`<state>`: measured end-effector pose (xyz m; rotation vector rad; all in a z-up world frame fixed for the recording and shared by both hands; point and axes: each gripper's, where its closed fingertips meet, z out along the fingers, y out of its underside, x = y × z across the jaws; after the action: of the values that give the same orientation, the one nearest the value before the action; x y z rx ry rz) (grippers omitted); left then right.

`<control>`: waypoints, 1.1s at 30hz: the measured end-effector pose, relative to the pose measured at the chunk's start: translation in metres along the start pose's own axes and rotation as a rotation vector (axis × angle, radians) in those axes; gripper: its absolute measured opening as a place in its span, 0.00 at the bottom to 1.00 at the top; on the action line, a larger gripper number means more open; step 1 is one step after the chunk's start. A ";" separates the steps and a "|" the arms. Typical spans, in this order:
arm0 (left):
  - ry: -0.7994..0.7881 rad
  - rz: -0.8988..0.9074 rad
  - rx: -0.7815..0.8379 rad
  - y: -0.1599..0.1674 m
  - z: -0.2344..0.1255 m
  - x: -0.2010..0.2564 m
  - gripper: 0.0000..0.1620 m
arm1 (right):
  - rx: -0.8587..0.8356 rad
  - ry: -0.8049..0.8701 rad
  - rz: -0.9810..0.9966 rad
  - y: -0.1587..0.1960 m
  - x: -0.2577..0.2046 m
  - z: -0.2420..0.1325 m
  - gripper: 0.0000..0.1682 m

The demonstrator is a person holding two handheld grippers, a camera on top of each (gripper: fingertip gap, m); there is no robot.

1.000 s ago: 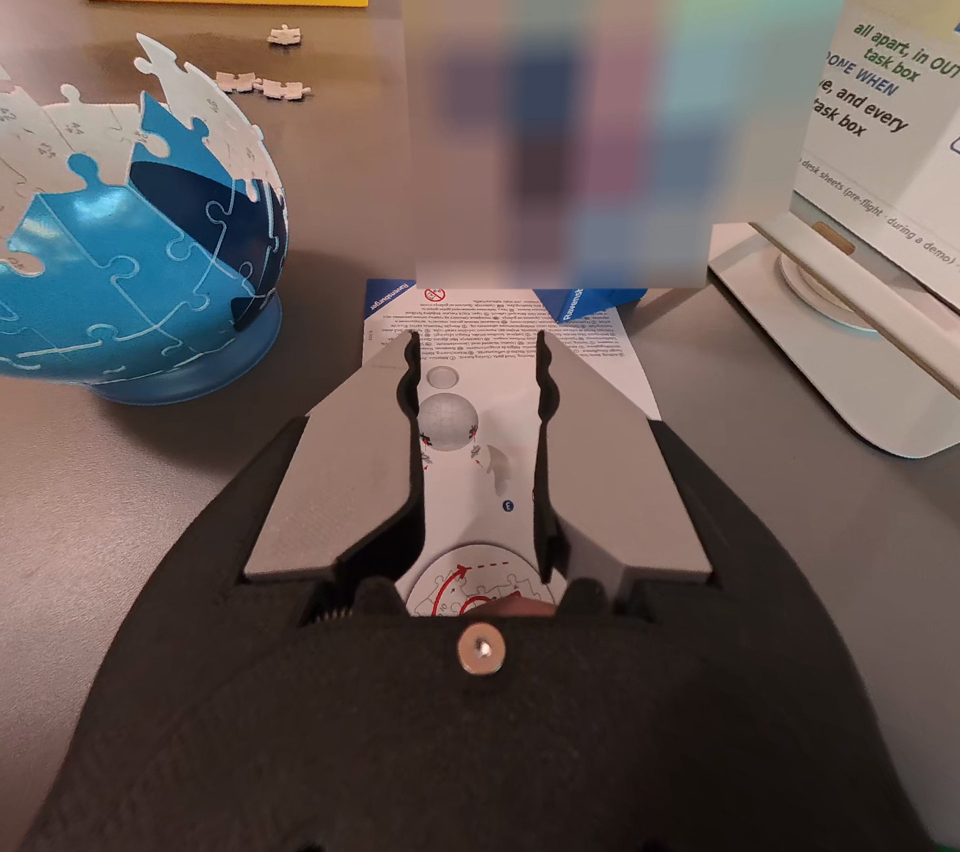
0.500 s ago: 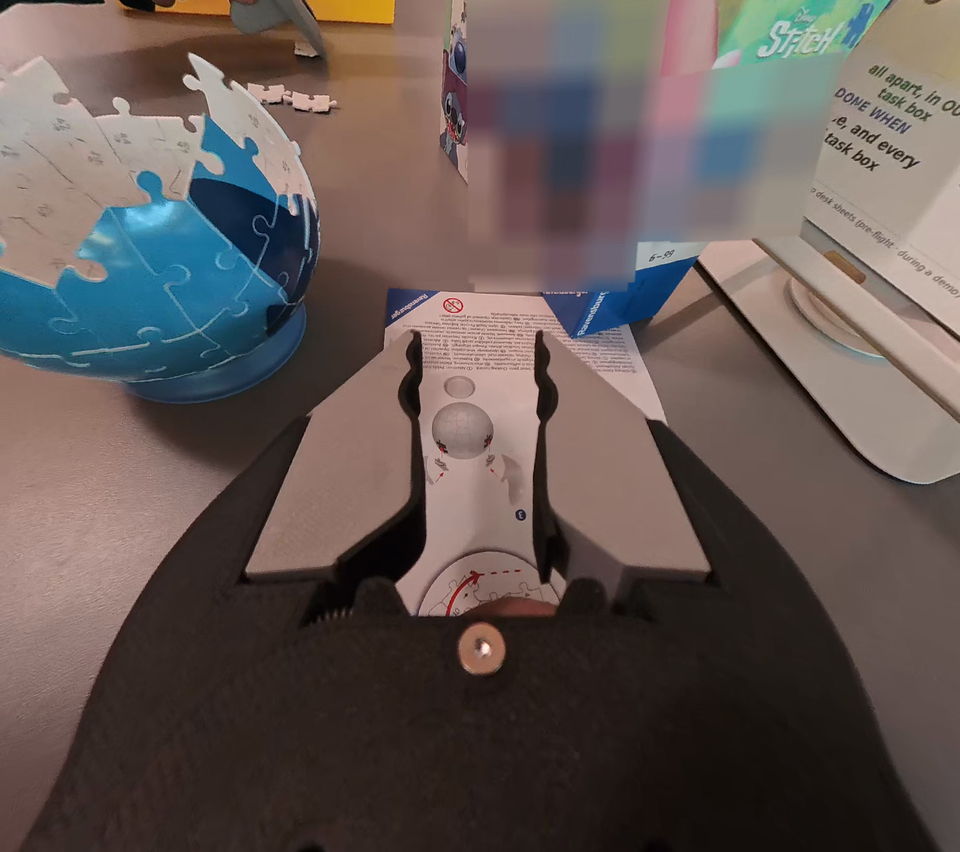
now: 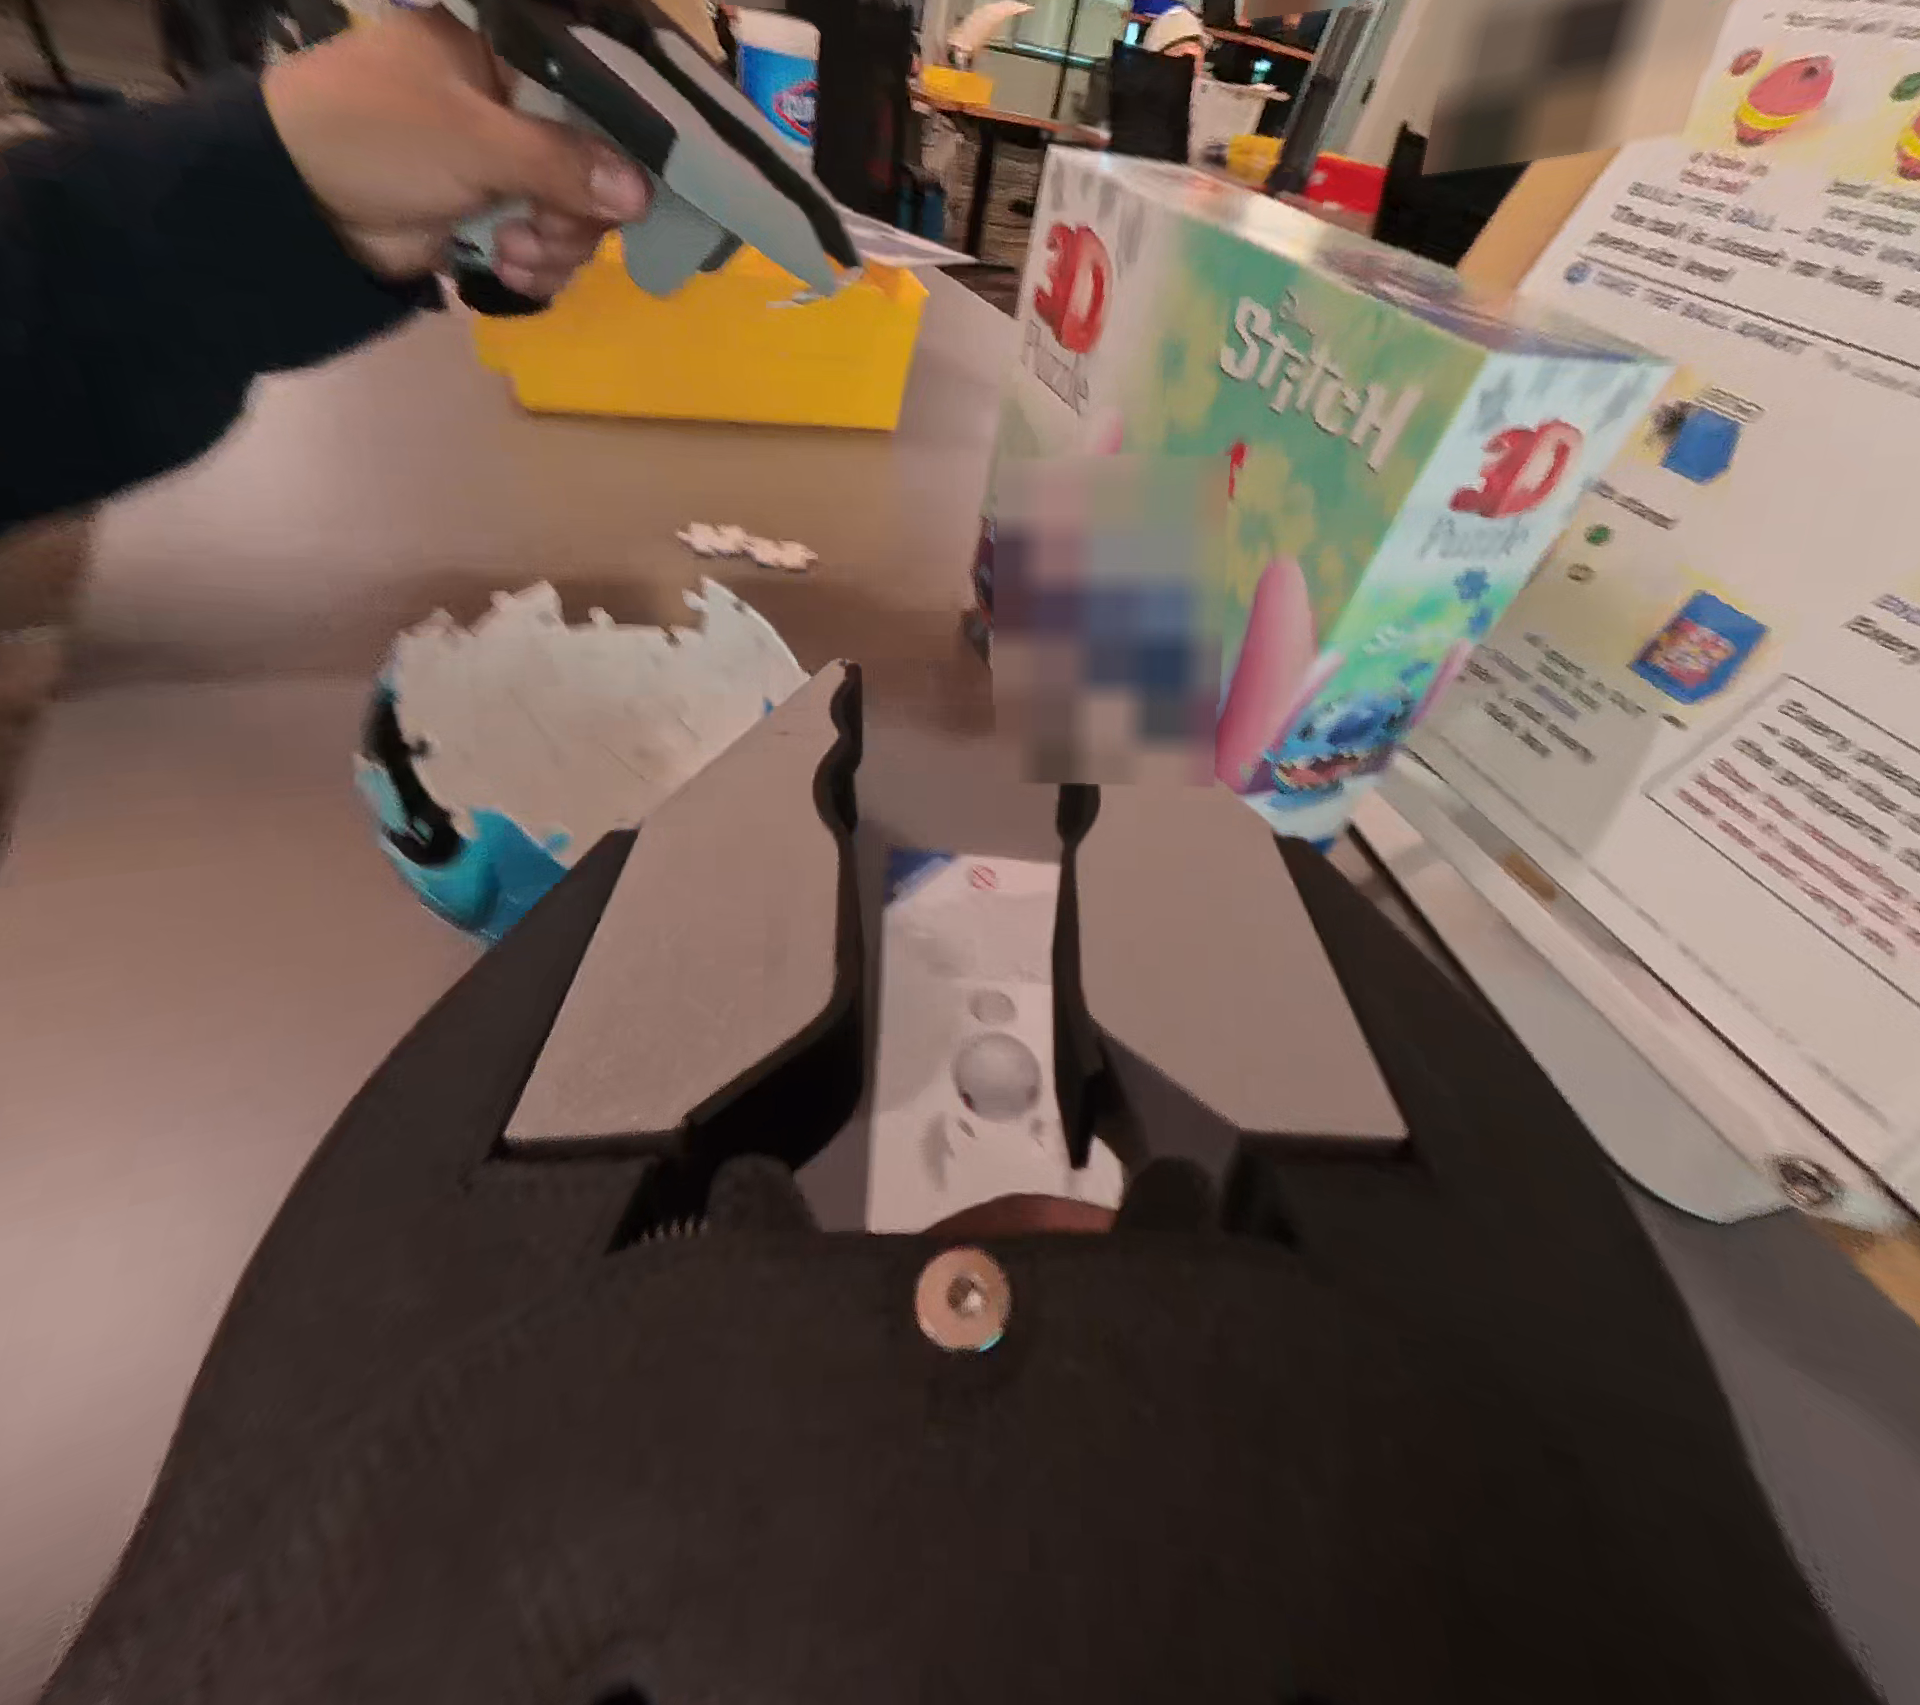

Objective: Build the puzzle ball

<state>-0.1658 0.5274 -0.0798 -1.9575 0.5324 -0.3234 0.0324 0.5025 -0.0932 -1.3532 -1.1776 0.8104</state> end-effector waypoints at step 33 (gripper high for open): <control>0.167 -0.166 0.540 -0.052 0.013 0.076 0.14 | 0.037 -0.075 -0.010 -0.062 -0.021 0.113 0.09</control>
<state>-0.0826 0.5184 -0.0395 -1.4571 0.3413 -0.6676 -0.0922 0.5091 -0.0537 -1.2954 -1.2212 0.8778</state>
